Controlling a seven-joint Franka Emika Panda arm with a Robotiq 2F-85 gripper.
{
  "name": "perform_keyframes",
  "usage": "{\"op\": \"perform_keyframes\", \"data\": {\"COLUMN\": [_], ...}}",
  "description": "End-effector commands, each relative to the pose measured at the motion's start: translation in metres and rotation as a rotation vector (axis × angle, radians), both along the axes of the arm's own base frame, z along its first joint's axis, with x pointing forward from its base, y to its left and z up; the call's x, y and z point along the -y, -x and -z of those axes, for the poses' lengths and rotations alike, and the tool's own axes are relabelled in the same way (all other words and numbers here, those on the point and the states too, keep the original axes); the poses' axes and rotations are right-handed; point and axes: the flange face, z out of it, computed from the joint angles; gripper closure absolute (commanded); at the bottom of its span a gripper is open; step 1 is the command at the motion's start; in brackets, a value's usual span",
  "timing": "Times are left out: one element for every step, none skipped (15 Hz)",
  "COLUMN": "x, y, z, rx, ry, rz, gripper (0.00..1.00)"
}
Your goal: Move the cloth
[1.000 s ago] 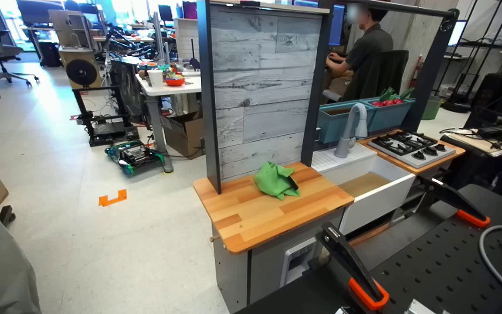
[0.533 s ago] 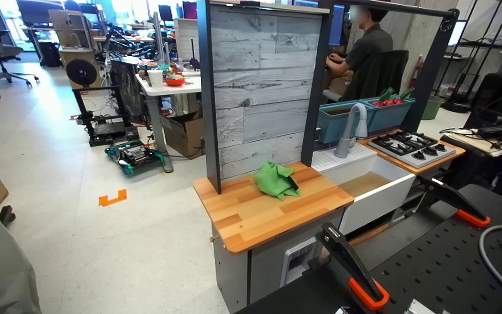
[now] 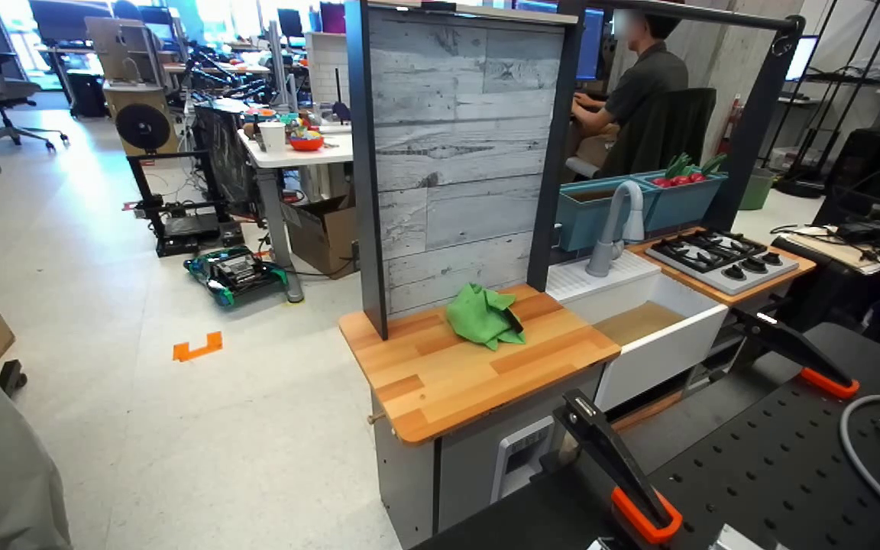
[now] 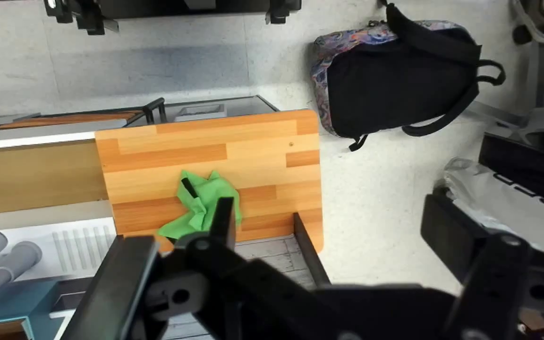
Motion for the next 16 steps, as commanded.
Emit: {"op": "perform_keyframes", "data": {"x": [0.021, 0.029, 0.034, 0.040, 0.045, 0.050, 0.054, 0.057, 0.060, 0.062, 0.064, 0.066, 0.068, 0.072, 0.074, 0.076], "y": [-0.026, -0.034, -0.041, -0.048, -0.053, -0.059, -0.064, -0.069, -0.074, -0.079, -0.084, -0.090, -0.096, -0.105, -0.111, -0.119], "z": [0.051, 0.068, 0.084, 0.100, 0.115, 0.132, 0.146, 0.161, 0.174, 0.189, 0.202, 0.213, 0.225, 0.237, 0.247, 0.259], "rx": [0.032, 0.041, 0.046, 0.048, 0.045, 0.046, 0.050, 0.046, 0.048, 0.040, 0.037, 0.035, 0.033, 0.031, 0.024, 0.020], "ry": [0.030, 0.035, 0.038, 0.042, 0.048, 0.051, 0.054, 0.056, 0.059, 0.061, 0.064, 0.066, 0.070, 0.071, 0.069, 0.069], "rz": [0.045, 0.060, 0.075, 0.088, 0.094, 0.100, 0.107, 0.114, 0.123, 0.132, 0.139, 0.152, 0.158, 0.170, 0.180, 0.187], "gripper": [0.00, 0.00, 0.00, 0.00, 0.00, 0.00, 0.00, 0.00, 0.00, 0.00, 0.00, 0.00, 0.00, 0.00, 0.00, 0.00]}}
